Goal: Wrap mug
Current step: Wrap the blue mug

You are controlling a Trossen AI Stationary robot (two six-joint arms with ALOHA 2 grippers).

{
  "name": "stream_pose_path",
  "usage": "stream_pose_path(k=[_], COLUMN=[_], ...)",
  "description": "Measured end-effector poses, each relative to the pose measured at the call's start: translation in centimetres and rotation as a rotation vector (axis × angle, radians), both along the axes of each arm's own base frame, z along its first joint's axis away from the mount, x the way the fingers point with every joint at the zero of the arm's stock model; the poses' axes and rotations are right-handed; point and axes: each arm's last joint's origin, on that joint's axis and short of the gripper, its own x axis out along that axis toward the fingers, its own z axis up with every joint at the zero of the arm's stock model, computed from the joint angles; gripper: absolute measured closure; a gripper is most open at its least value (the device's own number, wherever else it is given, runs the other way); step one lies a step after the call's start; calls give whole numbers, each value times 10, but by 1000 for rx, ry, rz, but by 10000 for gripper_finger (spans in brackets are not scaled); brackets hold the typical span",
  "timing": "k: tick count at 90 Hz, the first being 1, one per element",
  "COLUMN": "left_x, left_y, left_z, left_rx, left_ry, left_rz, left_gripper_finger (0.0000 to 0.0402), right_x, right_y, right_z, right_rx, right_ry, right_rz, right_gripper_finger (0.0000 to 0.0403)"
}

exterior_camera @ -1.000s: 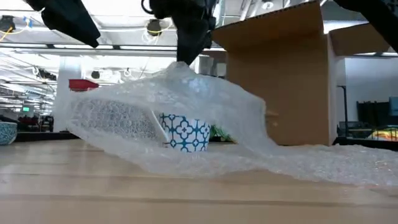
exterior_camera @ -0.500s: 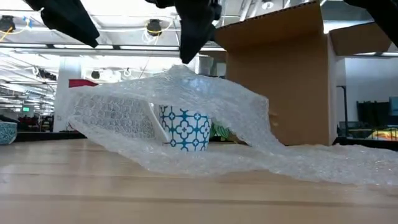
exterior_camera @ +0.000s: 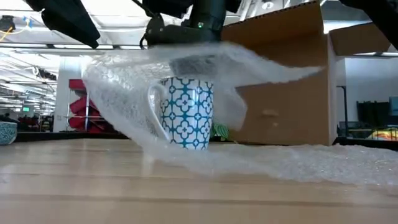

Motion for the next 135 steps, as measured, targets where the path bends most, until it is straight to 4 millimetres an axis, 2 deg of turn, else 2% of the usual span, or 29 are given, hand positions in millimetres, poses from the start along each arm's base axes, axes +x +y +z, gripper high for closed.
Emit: stream_pose_path(k=[10, 18, 39, 58, 73, 83, 115, 124, 135], left_x=[0, 0, 0, 0, 0, 0, 0, 0, 0], left_y=[0, 0, 0, 0, 0, 0, 0, 0, 0], left_z=[0, 0, 0, 0, 0, 0, 0, 0, 0], left_rx=[-2, -2, -3, -3, -3, -2, -2, -2, -2], left_ry=[-1, -2, -4, -4, -3, -3, -1, -2, -2], left_rz=[2, 2, 3, 3, 2, 2, 2, 2, 2], left_gripper_finger=[189, 189, 189, 189, 189, 189, 189, 189, 189], right_x=[0, -1, -2, -9, -8, -7, -6, -6, -5], right_y=[-1, -1, 1, 7, 17, 19, -3, -5, -5], right_z=[0, 9, 53, 85, 93, 83, 10, 1, 0], right_rx=[2, 1, 1, -7, -13, -12, 9, 21, 16], right_ry=[7, 16, 1, 5, -45, -33, 49, 39, 27], right_rz=[-2, -3, 6, 21, 64, 68, -3, -7, 15], right_gripper_finger=[402, 402, 402, 402, 402, 402, 402, 402, 402])
